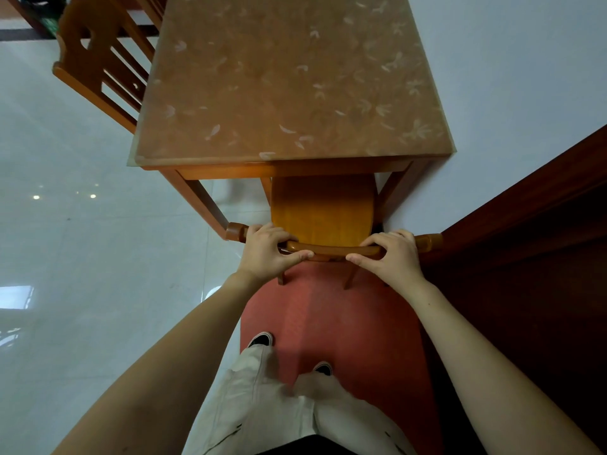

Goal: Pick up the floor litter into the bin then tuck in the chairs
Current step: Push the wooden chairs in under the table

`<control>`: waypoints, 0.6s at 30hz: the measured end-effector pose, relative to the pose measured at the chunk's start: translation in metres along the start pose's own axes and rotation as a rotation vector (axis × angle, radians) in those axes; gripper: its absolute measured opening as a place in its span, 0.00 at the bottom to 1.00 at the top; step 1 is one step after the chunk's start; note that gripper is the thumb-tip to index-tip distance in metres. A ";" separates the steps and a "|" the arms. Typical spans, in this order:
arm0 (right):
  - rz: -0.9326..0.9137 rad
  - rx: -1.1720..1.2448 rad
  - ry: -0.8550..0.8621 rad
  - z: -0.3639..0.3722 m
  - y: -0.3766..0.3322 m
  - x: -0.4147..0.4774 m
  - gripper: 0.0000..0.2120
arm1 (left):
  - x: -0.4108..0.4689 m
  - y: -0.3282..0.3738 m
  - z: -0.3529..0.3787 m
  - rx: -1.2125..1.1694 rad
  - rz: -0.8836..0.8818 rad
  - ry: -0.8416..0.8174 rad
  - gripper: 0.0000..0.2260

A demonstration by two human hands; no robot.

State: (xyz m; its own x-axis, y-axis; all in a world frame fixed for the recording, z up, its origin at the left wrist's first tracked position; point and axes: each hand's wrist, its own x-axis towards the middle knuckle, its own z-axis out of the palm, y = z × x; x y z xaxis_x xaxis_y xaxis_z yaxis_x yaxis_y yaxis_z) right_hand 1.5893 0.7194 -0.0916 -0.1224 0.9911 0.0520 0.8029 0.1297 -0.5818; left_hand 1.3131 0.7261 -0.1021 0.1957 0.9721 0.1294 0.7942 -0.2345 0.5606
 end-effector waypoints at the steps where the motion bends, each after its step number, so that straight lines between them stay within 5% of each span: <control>1: -0.005 0.000 -0.010 -0.004 0.004 0.003 0.24 | 0.002 0.004 0.003 0.010 -0.006 0.005 0.27; 18: 0.005 0.009 -0.120 -0.036 0.058 0.065 0.21 | 0.053 0.037 0.032 0.006 -0.104 0.025 0.27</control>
State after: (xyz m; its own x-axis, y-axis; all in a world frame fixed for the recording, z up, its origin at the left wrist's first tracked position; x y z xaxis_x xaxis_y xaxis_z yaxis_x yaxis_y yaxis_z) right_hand 1.6495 0.7923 -0.0927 -0.1877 0.9810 -0.0482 0.7988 0.1239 -0.5887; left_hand 1.3712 0.7686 -0.1011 0.0973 0.9911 0.0911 0.8130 -0.1320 0.5671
